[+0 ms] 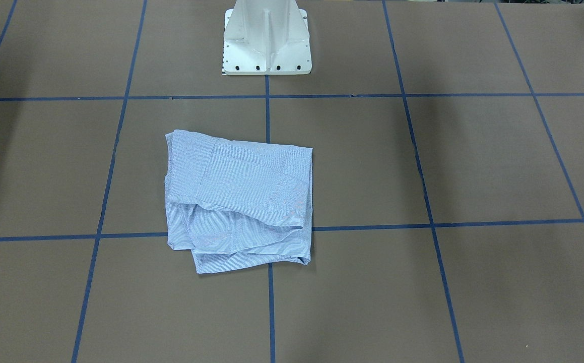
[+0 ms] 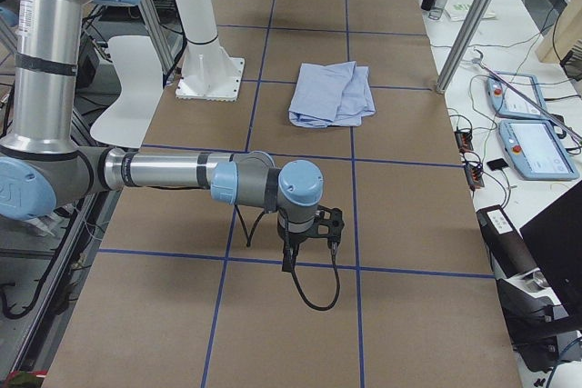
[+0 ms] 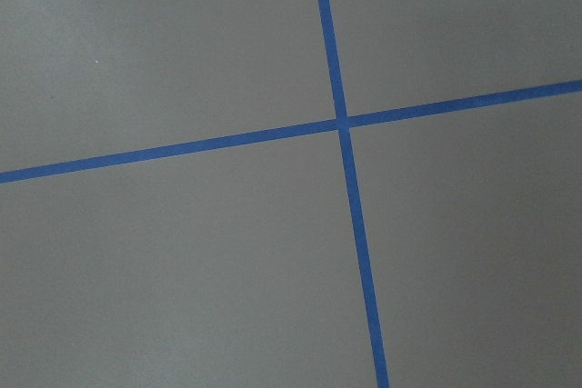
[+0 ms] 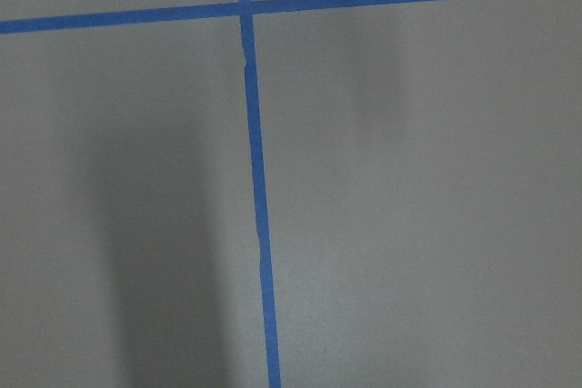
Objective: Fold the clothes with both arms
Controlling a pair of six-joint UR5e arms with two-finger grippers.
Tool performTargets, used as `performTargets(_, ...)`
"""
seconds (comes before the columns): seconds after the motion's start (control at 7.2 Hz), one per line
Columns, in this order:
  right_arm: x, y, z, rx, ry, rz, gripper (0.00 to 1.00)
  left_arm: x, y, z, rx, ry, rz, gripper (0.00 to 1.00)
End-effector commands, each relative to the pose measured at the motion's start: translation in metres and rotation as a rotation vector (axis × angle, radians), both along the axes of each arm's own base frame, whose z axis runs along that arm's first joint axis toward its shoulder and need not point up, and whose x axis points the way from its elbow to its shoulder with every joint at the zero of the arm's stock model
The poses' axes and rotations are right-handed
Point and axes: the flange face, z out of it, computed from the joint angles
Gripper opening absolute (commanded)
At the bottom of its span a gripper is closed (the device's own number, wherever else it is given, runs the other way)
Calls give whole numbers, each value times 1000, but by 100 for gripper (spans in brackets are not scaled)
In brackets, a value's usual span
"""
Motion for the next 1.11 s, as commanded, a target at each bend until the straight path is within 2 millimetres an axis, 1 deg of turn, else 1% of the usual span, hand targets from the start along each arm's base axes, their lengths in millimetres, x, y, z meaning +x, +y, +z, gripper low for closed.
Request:
performTargets(0.0, 2, 0, 0, 2, -2, 4, 100, 0, 0, 1, -1, -1, 0, 99)
performTargets(0.28, 2, 1, 1, -3, -2, 9, 100, 0, 0, 1, -3, 0, 0, 99)
performTargets(0.42, 2, 2, 9, -20, -4, 9, 100, 0, 2, 5, -10, 1, 0, 99)
performTargets(0.56, 2, 3, 15, -31, -4, 8, 100, 0, 2, 4, -7, 2, 0, 99)
performTargets(0.69, 2, 3, 16, -33, -5, 8, 100, 0, 3, 5, -9, 2, 0, 99)
performTargets(0.97, 2, -5, 12, -20, -6, 7, 100, -1, 3, 3, -3, 2, 0, 99)
